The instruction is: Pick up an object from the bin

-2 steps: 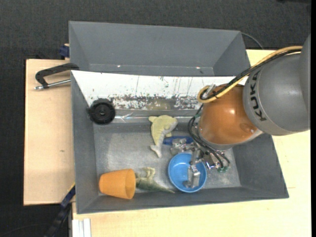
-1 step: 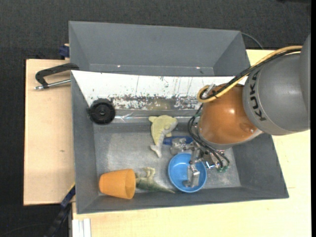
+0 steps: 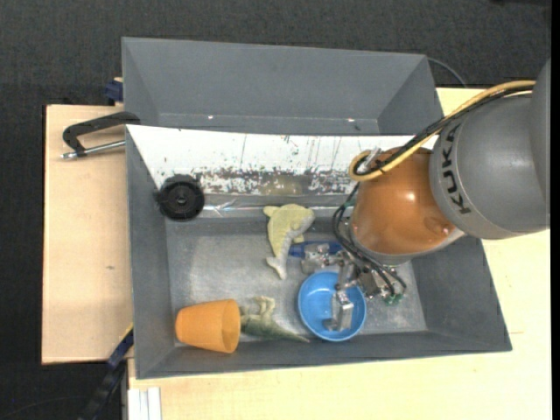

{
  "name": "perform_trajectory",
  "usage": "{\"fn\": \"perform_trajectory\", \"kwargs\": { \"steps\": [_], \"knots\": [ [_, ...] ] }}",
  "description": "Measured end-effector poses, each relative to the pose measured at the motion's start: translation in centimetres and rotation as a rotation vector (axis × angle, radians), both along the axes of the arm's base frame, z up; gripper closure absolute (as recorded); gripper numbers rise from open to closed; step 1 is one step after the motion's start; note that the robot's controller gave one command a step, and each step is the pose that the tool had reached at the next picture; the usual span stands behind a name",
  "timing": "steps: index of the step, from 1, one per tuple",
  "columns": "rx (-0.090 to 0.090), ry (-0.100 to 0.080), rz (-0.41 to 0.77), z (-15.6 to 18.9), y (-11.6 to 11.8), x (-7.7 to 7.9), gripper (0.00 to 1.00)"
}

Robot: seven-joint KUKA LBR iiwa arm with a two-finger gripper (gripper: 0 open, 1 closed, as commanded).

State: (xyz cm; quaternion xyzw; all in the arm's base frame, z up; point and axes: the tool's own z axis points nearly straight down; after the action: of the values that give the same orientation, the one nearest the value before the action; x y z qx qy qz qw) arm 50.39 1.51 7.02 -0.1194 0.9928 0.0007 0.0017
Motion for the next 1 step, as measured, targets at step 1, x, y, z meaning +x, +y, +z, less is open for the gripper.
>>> {"fn": "perform_trajectory", "kwargs": {
  "steps": [1],
  "knots": [
    [0.000,-0.001,-0.001,0.06,0.08,0.09,0.00]
  ]
}}
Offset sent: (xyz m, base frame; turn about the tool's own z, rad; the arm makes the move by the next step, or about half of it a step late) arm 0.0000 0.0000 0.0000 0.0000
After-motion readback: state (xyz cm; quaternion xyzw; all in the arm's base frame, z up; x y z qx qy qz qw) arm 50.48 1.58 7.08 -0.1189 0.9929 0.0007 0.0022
